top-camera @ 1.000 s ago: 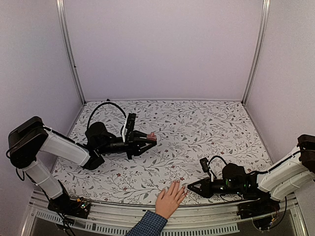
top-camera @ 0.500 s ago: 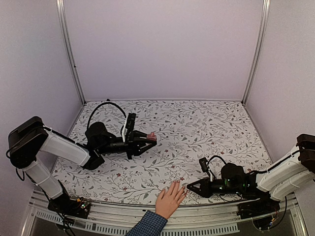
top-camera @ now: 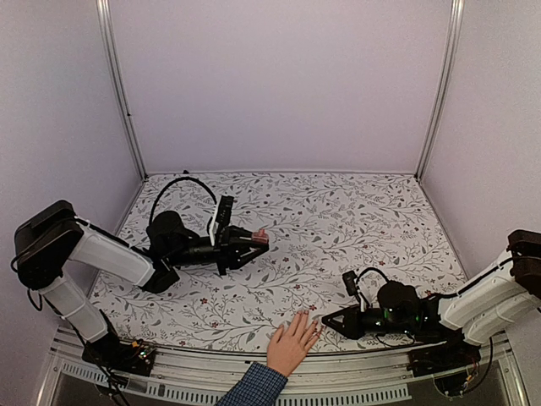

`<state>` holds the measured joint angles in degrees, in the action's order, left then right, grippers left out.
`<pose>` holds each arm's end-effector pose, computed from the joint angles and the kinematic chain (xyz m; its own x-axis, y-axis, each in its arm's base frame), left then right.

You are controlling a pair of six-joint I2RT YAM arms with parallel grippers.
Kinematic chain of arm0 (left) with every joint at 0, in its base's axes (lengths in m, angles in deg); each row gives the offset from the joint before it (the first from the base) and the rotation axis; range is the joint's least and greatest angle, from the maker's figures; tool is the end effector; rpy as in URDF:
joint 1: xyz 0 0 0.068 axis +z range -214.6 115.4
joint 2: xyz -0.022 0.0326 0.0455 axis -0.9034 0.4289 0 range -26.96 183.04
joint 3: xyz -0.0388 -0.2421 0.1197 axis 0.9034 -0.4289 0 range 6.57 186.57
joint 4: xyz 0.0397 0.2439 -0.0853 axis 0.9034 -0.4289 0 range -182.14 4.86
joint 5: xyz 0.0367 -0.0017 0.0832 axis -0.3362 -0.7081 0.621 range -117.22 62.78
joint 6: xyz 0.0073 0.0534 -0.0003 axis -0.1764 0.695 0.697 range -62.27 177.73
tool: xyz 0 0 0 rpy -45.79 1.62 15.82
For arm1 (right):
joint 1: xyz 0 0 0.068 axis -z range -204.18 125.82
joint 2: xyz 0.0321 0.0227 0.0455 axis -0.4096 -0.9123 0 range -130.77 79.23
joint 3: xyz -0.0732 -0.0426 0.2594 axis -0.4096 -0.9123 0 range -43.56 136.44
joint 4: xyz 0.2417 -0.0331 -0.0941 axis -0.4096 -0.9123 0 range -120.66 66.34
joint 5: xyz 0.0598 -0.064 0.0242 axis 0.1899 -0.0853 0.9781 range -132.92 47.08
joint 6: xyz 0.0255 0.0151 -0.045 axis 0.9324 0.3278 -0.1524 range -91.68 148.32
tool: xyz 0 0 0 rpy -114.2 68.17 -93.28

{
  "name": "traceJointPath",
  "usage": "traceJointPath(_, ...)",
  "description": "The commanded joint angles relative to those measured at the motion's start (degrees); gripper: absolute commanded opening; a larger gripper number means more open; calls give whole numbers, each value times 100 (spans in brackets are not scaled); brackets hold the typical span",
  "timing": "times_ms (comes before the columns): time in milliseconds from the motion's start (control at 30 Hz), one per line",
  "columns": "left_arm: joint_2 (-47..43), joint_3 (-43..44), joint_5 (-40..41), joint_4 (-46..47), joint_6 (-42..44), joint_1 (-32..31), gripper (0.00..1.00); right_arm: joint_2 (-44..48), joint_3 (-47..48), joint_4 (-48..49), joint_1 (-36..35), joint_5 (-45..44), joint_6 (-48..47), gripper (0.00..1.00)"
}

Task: Paint the nails
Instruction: Paint the nail polish on the nail.

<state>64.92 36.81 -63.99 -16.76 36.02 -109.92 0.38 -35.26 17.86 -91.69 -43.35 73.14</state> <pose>0.1955 -0.2281 0.2024 -0.2887 -0.1297 -0.9486 0.9480 0.0998 -0.3022 0.0780 0.1873 0.1084 -0.7812 -0.0442 -0.6227 -0.5226 0.5918 0.6137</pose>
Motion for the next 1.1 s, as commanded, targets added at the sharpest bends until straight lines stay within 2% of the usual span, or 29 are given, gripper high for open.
traceJointPath(0,50,-27,-23,272,-35,83,0,-78,139,7,-37,-52,-7,0)
traceJointPath(1067,45,21,-66,189,-34,119,0,-104,165,68,-40,198,-122,0)
